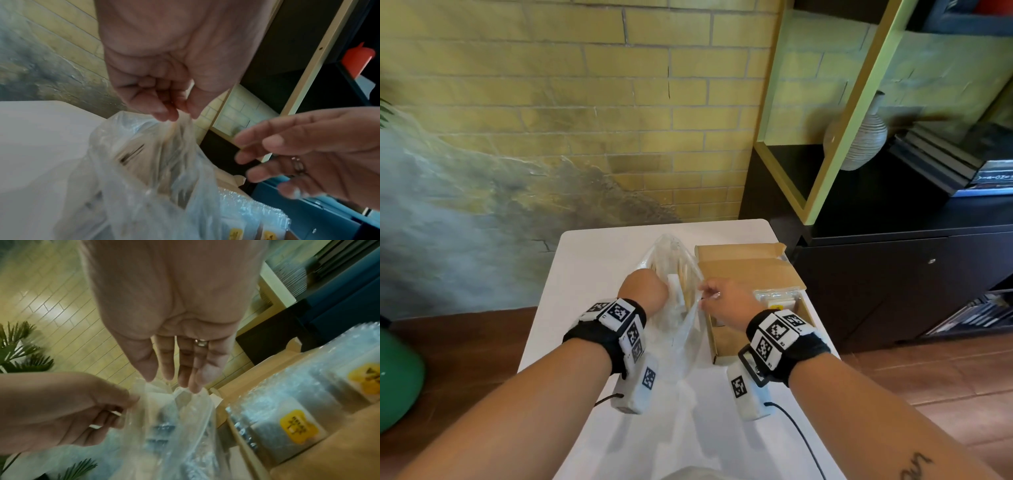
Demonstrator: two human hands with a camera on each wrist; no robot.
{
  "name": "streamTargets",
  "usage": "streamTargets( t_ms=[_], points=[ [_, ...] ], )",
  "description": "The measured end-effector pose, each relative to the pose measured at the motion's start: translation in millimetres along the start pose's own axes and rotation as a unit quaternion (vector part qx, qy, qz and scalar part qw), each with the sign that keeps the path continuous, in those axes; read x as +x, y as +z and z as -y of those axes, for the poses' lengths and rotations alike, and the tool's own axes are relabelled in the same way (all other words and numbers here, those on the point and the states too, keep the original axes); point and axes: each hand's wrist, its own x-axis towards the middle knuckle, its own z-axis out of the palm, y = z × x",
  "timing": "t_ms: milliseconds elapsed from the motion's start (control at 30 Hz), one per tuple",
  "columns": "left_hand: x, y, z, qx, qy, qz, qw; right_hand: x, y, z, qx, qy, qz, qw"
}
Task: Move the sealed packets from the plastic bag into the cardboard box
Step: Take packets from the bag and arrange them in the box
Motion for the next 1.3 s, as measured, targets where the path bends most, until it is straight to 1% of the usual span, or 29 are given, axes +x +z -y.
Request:
streamTargets(
  t_ms=[133,200,233,300,367,400,500,533,600,667,700,767,833,900,1033,1100,1133,1200,1300],
  points=[
    [-0.6,-5.5,-2.0,-0.078,0.004,0.007,0.997,4.1,15.2,19.6,0.051,0.009,0.049,0.997],
    [-2.1,-5.0,-4.7,-0.15,-0.003,0.012,0.989,7.4,23.0,25.7,0.088,0.012,0.068,0.994],
    [-3.6,-4.0,-6.6,-0.195,-0.005,0.015,0.981,9.9,27.0,27.5,0.098,0.012,0.066,0.993],
    [-4.7,-1.5,-10.8,-0.259,-0.004,0.023,0.966,13.0,33.2,32.0,0.076,-0.001,0.032,0.997],
    [-7.3,0.3,-15.3,-0.292,0.013,0.029,0.956,16.0,34.2,35.2,0.051,-0.02,-0.023,0.998],
    [-7.5,0.8,-16.8,-0.299,0.028,0.028,0.953,17.2,32.5,36.2,0.059,-0.025,-0.042,0.997],
    [-6.8,-1.4,-22.6,-0.332,0.06,0.023,0.941,16.6,19.9,34.2,0.135,-0.014,-0.041,0.99],
    [-5.7,-2.4,-24.0,-0.346,0.065,0.011,0.936,16.0,13.7,32.9,0.173,-0.003,-0.039,0.984],
    [-5.0,-6.0,-28.5,-0.385,0.058,-0.024,0.921,13.8,-0.5,30.7,0.262,0.015,-0.047,0.964],
    [-2.5,-9.2,-34.0,-0.427,0.041,-0.045,0.902,12.6,-16.1,30.6,0.303,0.008,-0.064,0.951],
    [-1.2,-11.0,-38.6,-0.453,0.036,-0.036,0.89,10.8,-25.0,32.5,0.303,-0.002,-0.07,0.95],
    [-1.9,-16.8,-52.5,-0.483,0.048,0.015,0.874,12.6,-40.8,34.0,0.299,-0.012,-0.083,0.95],
    [-1.0,-23.4,-70.0,-0.481,0.081,0.072,0.87,15.0,-55.8,35.1,0.304,-0.018,-0.083,0.949],
    [1.8,-29.0,-85.8,-0.492,0.101,0.102,0.859,18.9,-69.6,36.4,0.29,-0.029,-0.092,0.952],
    [8.2,-40.6,-112.3,-0.53,0.08,0.132,0.834,26.6,-102.1,40.5,0.241,-0.044,-0.086,0.966],
    [13.4,-42.5,-120.7,-0.544,0.08,0.128,0.825,33.8,-115.7,39.2,0.212,-0.072,-0.094,0.97],
    [17.3,-41.8,-123.7,-0.546,0.084,0.122,0.825,37.8,-120.7,37.0,0.2,-0.09,-0.102,0.97],
    [26.7,-36.6,-126.9,-0.533,0.099,0.117,0.832,44.5,-126.1,31.0,0.172,-0.119,-0.133,0.969],
    [38.7,-24.4,-128.5,-0.517,0.13,0.119,0.838,56.5,-128.4,18.9,0.152,-0.127,-0.176,0.964]
  ],
)
